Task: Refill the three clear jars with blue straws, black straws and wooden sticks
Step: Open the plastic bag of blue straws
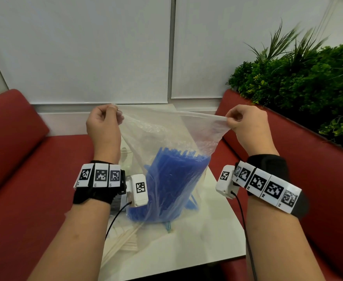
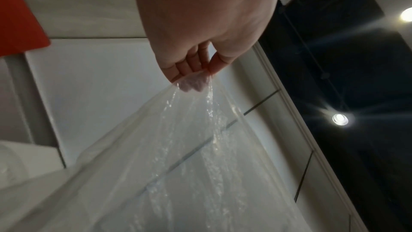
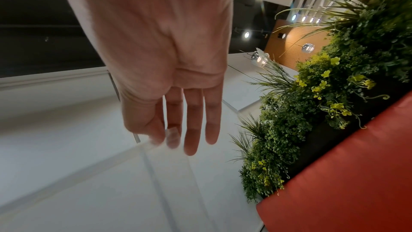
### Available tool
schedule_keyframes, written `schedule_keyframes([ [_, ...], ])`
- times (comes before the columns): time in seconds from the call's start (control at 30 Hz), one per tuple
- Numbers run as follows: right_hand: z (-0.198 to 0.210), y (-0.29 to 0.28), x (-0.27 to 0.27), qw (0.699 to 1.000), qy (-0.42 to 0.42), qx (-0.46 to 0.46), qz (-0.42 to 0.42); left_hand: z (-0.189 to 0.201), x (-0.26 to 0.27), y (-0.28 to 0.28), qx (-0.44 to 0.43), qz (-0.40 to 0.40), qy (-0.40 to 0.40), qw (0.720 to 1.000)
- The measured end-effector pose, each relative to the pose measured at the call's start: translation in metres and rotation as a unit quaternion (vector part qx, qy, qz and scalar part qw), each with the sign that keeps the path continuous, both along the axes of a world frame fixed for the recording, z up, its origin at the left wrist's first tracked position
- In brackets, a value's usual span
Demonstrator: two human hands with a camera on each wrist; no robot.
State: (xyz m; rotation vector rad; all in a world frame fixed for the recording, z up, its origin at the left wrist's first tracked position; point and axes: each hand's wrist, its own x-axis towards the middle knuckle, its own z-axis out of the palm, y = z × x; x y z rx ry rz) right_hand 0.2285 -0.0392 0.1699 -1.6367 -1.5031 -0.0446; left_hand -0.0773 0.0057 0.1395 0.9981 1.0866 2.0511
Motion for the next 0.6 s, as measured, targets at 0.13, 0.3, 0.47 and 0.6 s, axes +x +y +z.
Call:
schedule_keyframes([
  [0.13, -0.002, 0.002, -0.003, 1.0, -0.004, 0.026, -0.004, 0.002, 0.001, -0.006, 0.011, 0.059, 0.174, 0.983],
  [0.3, 0.0, 0.003, -0.009, 0.998, 0.002, 0.056, 0.019, 0.025, 0.013, -0.016, 0.107, 0.119, 0.51, 0.845],
  [0.47, 0.003, 0.004, -0.015, 0.996, 0.019, 0.074, 0.036, 0.034, 0.04, -0.015, 0.066, -0.02, 0.643, 0.762],
  [0.6, 0.002, 0.004, -0.012, 0.996, 0.02, 0.074, 0.035, 0.031, 0.047, -0.013, 0.046, -0.078, 0.677, 0.731],
])
